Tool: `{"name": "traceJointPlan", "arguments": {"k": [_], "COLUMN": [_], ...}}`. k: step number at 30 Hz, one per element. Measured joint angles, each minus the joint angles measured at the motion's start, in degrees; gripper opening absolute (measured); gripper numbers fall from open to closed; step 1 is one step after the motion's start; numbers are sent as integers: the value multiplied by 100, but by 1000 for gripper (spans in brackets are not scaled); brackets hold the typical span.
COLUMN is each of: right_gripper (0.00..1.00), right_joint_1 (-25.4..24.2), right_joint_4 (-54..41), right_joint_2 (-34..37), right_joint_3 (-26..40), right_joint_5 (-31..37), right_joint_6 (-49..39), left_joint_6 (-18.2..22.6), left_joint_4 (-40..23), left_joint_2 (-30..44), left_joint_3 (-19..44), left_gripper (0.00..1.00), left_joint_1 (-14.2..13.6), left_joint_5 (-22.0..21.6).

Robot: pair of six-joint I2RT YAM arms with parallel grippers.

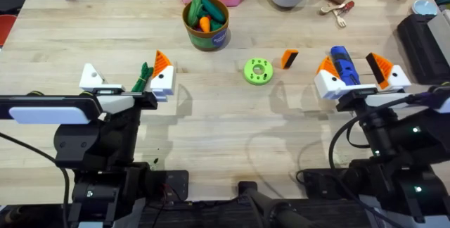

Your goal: Pick up the gripper from the table and insert it into the empty holder that is missing its gripper. Then pick up a screw, insert it into the mounting hole, and use the screwdriver to tighten it. Finally, clean up the table by picking up the vegetable and placing it into the bucket.

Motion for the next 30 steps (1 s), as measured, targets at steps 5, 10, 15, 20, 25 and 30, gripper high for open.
{"name": "traceJointPlan", "arguments": {"k": [5, 10, 15, 20, 25, 30], "right_gripper": [993, 994, 994, 993, 993, 994], "right_joint_1": [0, 0, 0, 4, 5, 7], "right_joint_4": [-20, -30, -9, -294, -861, -1482], "right_joint_2": [0, 0, 0, 0, 99, 596], "right_joint_3": [2, 2, 2, 191, 975, 1919], "right_joint_5": [0, 0, 0, -7, -24, -24], "right_joint_6": [0, 0, 0, 0, 0, 0], "left_joint_6": [-1, -2, 0, 3, 28, 98], "left_joint_4": [0, -9, -7, -223, -804, -1509], "left_joint_2": [2, 2, 1, 2, 173, 937], "left_joint_3": [0, 0, 2, 90, 780, 1846], "left_gripper": [985, 985, 985, 985, 985, 985], "left_joint_1": [0, 0, 0, 0, 56, 114], "left_joint_5": [0, 0, 0, -2, 0, -2]}}
